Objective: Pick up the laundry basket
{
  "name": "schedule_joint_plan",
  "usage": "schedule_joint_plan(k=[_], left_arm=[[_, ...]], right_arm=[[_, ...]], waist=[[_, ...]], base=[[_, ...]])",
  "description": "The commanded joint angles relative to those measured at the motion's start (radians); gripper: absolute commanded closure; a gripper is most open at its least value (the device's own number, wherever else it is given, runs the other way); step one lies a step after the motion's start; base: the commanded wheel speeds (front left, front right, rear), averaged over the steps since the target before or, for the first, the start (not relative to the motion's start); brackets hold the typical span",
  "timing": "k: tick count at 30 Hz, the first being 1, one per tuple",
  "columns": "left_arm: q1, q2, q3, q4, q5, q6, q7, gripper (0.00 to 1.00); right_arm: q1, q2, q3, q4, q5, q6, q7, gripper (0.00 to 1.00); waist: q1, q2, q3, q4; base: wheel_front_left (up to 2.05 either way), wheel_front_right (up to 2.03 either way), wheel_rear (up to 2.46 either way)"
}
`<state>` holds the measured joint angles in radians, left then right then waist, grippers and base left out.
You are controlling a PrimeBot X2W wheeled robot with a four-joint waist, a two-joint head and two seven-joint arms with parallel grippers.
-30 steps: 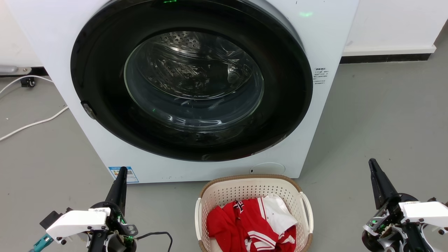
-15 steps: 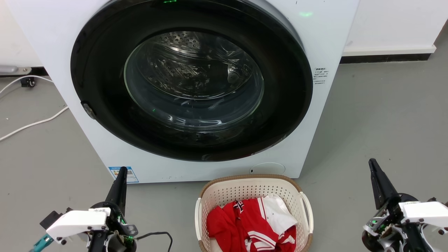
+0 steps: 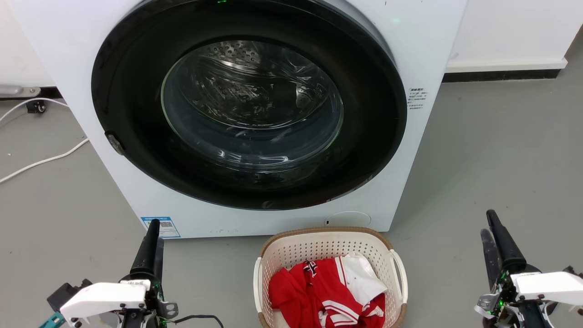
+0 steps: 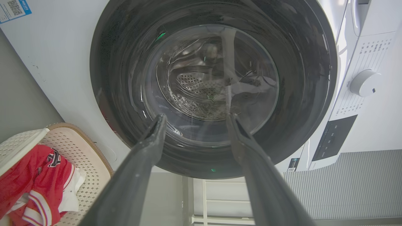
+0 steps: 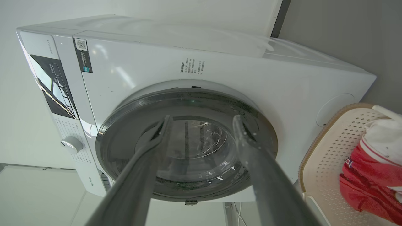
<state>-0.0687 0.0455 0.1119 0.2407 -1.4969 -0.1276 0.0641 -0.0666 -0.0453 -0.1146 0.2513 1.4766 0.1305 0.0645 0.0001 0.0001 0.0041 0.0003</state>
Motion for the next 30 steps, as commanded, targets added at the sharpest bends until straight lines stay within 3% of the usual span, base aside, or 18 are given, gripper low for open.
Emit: schedule_joint_plan(k=[1, 7, 8, 17, 30], left_arm=[[-0.014, 0.003, 0.004, -0.03, 0.043, 0.003, -0.012, 0.0], [-0.006, 0.004, -0.008, -0.065, 0.181, 0.021, -0.039, 0.0], [0.0, 0.004, -0.02, -0.083, 0.266, 0.037, -0.057, 0.0], [0.012, 0.004, -0.041, -0.11, 0.444, 0.062, -0.093, 0.0], [0.03, 0.005, -0.061, -0.124, 0.696, 0.065, -0.146, 0.0]], right_arm=[[-0.013, -0.002, 0.0, -0.033, -0.053, 0.0, -0.012, 0.0], [0.0, -0.002, 0.016, -0.077, -0.217, 0.0, -0.039, 0.0], [0.009, -0.003, 0.026, -0.096, -0.313, 0.0, -0.057, 0.0], [0.026, -0.003, 0.047, -0.122, -0.523, 0.0, -0.093, 0.0], [0.051, -0.004, 0.064, -0.147, -0.808, 0.0, -0.146, 0.0]], waist=[[0.0, -0.0001, 0.0, 0.0], [0.0, -0.0001, 0.0, 0.0], [0.0, -0.0001, 0.001, 0.0], [0.0, -0.0001, 0.002, 0.002], [0.0, -0.0001, 0.001, 0.007]], base=[[0.0, 0.0, 0.0], [0.0, 0.0, 0.0], [0.0, 0.0, 0.0], [0.0, 0.0, 0.0], [0.0, 0.0, 0.0]])
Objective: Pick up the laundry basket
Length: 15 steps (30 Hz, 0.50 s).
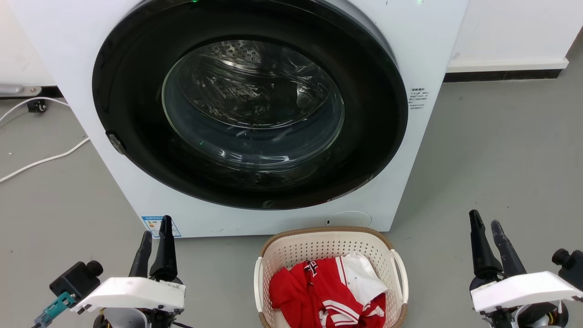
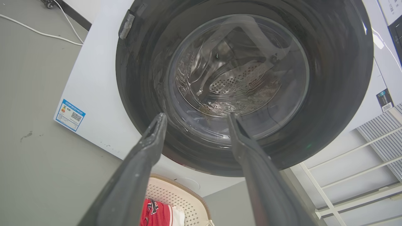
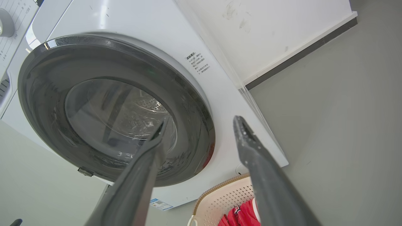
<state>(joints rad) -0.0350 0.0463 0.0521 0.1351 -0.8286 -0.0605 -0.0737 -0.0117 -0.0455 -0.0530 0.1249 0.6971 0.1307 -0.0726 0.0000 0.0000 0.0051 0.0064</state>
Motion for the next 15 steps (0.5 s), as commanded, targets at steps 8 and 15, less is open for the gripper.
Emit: schedule_joint_plan(k=[8, 15], left_arm=[[0.004, 0.004, -0.005, -0.022, 0.127, -0.007, -0.033, 0.0], [0.014, 0.004, -0.01, -0.015, 0.214, -0.013, -0.054, 0.0]], right_arm=[[0.006, -0.004, 0.01, -0.038, -0.147, 0.0, -0.034, 0.0], [0.017, -0.005, 0.002, -0.051, -0.242, 0.0, -0.055, 0.0]], waist=[[0.0, 0.0, -0.001, 0.003], [0.0, 0.0, -0.003, 0.003]], base=[[0.0, 0.0, 0.0], [0.0, 0.0, 0.0]])
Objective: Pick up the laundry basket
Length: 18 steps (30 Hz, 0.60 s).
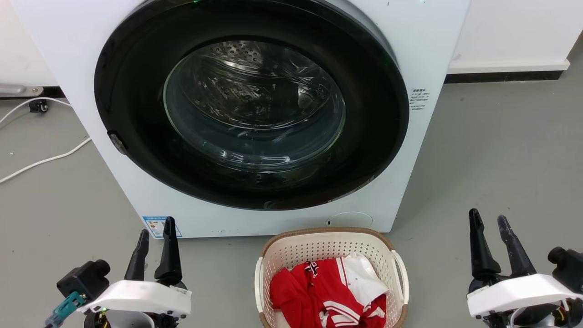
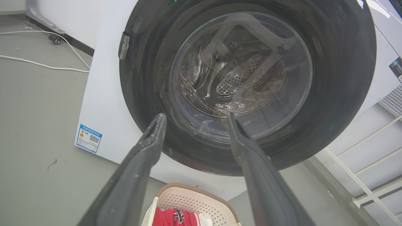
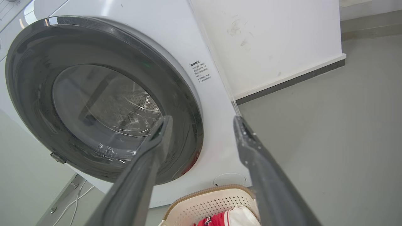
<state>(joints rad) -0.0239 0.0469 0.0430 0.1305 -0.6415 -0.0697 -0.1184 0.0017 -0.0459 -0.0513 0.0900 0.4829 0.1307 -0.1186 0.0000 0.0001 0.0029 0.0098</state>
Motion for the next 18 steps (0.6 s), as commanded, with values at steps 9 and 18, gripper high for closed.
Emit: schedule_joint_plan(k=[9, 18], left_arm=[[0.01, 0.004, -0.009, -0.012, 0.115, -0.005, -0.03, 0.0], [0.019, 0.004, -0.015, -0.016, 0.206, 0.003, -0.054, 0.0]], right_arm=[[0.013, -0.005, 0.001, -0.032, -0.117, 0.0, -0.031, 0.0], [0.026, -0.005, 0.006, -0.046, -0.191, 0.0, -0.053, 0.0]], waist=[[0.0, -0.0001, 0.001, 0.002], [0.0, -0.0001, 0.002, 0.004]], base=[[0.0, 0.0, 0.0], [0.0, 0.0, 0.0]])
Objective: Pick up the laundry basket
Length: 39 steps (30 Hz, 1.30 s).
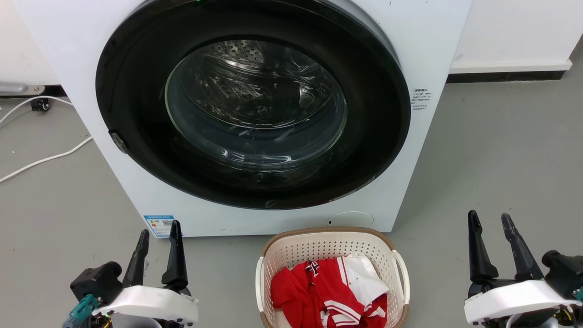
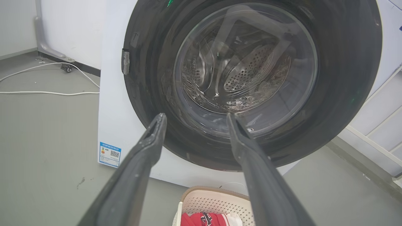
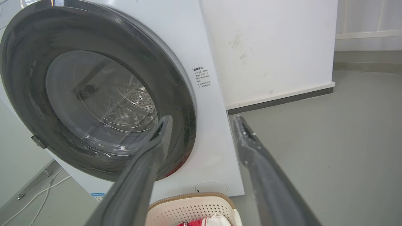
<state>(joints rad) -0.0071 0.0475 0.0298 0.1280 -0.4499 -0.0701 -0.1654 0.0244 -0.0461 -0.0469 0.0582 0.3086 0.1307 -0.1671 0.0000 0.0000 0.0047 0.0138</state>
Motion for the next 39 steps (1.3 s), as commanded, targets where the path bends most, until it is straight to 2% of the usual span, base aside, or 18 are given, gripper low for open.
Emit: schedule_joint_plan(k=[1, 39], left_arm=[[0.004, 0.004, -0.003, -0.013, 0.024, 0.003, -0.01, 0.0], [0.054, 0.004, -0.011, 0.027, 0.317, 0.019, -0.092, 0.0]], right_arm=[[0.005, -0.005, 0.001, -0.015, -0.025, 0.0, -0.007, 0.0], [0.053, -0.006, 0.008, -0.015, -0.307, 0.0, -0.09, 0.0]], waist=[[0.0, 0.0, 0.0, 0.0], [0.0, 0.0, -0.012, 0.013]], base=[[0.0, 0.0, 0.0], [0.0, 0.0, 0.0]])
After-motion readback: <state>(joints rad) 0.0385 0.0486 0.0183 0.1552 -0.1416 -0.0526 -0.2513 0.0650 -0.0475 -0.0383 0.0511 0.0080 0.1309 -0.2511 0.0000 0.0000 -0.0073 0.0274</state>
